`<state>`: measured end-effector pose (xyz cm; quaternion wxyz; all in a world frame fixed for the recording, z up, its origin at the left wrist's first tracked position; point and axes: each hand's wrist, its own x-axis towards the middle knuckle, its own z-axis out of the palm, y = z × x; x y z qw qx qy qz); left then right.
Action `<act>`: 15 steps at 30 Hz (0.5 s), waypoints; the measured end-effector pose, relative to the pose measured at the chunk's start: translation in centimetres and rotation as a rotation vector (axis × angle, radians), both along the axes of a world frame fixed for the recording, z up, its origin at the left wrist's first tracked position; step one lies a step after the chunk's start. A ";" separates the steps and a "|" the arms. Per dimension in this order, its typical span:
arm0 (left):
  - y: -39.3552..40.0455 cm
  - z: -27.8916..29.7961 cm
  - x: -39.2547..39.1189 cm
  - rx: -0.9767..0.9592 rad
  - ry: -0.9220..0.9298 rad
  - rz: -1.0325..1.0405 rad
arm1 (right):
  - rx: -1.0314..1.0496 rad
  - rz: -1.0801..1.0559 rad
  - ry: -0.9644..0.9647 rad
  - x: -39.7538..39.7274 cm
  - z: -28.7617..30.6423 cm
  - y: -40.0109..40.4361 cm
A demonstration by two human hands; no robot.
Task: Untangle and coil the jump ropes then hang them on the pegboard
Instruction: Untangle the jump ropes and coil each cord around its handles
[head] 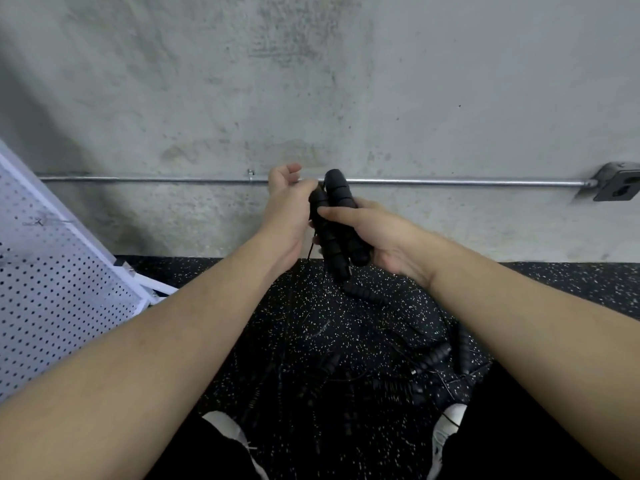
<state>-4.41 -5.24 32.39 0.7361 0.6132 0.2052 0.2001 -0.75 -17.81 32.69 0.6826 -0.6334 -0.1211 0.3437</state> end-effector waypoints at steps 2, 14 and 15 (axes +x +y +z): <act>-0.3 -0.2 0.1 -0.108 0.050 -0.006 | 0.050 -0.060 0.017 0.7 -0.1 -0.2; -2.1 -0.5 0.0 -0.368 0.212 -0.431 | -0.270 -0.087 -0.393 2.3 -0.8 -1.0; -1.9 -0.4 -0.1 -0.385 0.224 -0.456 | -0.302 -0.055 -0.403 2.6 -0.9 -1.3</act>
